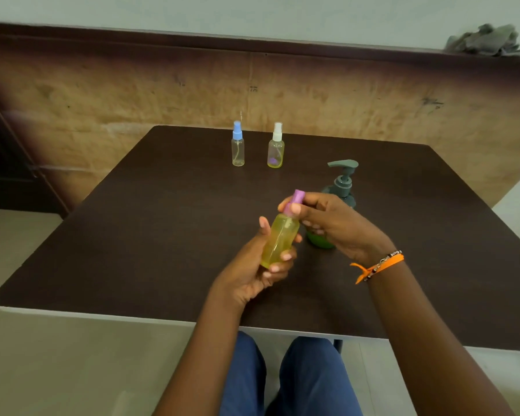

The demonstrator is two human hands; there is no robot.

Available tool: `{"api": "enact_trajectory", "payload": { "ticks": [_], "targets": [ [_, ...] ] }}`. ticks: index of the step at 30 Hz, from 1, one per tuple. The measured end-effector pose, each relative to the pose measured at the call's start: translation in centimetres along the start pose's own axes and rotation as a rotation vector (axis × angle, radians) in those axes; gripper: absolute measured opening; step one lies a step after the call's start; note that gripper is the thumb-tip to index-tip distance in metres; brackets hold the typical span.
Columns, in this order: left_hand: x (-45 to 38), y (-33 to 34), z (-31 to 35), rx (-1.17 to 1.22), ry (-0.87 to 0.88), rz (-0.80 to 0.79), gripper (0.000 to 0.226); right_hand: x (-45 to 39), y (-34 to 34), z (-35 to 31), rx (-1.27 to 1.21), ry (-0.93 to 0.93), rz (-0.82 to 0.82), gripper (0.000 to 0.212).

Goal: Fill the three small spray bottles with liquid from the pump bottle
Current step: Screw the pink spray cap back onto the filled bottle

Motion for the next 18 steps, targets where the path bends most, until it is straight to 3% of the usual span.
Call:
{"api": "enact_trajectory", "payload": {
  "ticks": [3,9,12,15,18],
  "targets": [
    [-0.3,0.0,0.3,0.115,0.003,0.010,0.065,-0.3,1.0,-0.8,-0.044,-0.055,0.021,0.021],
    [-0.9,-2.3,2.5,-0.309,0.248,0.379,0.064,-1.2,-0.3,0.0,-0.084,-0.066,0.381,0.019],
    [-0.4,-3.1,3.8,-0.493,0.352,0.557,0.060,-1.4,-0.3,0.2,-0.077,-0.049,0.413,0.019],
    [-0.2,-3.4,4.9,-0.620,0.436,0.573,0.055,-1.7,-0.1,-0.1,-0.112,-0.110,0.372,0.021],
    [-1.6,-3.2,5.6,-0.619,0.489,0.470,0.049,-2.2,-0.2,0.1,-0.131,-0.180,0.390,0.015]
  ]
}}
Point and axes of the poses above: each hand's wrist, its own x-axis away from the middle knuckle, its own y-axis out of the palm, z = x × y, the point moved 9 cm from there along -x, towards the middle knuckle, and after that the axes turned 11 degrees about y, right-handed, at the moved point
